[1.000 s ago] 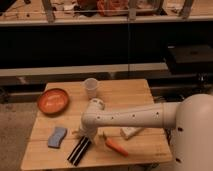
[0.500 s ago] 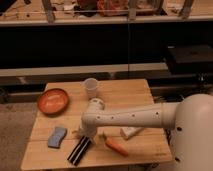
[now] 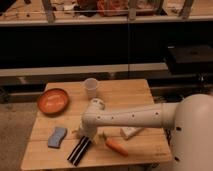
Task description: Place the eraser on the white sponge
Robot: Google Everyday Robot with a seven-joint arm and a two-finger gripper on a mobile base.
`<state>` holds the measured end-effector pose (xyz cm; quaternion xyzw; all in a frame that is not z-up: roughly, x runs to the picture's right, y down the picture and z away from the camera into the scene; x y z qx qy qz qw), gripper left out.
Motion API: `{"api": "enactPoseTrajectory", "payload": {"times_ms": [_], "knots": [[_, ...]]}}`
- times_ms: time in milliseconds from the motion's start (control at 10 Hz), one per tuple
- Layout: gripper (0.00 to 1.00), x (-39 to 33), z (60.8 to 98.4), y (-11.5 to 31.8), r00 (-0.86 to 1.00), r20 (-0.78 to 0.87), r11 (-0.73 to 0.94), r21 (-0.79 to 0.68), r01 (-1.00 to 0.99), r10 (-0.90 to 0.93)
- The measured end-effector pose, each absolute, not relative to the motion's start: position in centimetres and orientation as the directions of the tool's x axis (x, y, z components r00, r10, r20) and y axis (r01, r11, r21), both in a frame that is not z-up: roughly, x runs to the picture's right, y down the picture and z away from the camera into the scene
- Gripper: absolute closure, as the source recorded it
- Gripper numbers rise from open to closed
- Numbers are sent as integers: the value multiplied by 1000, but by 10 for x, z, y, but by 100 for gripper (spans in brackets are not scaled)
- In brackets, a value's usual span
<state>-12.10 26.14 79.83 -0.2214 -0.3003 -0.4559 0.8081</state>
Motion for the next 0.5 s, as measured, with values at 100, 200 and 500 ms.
{"api": "enactPoseTrajectory", "payload": {"times_ms": [100,200,500], "knots": [[37,-120,797,261,405,681,484,-85,871,-610],[47,-119,794,260,411,672,485,-87,870,-616],[77,-119,780,257,420,654,483,-95,871,-629]]}}
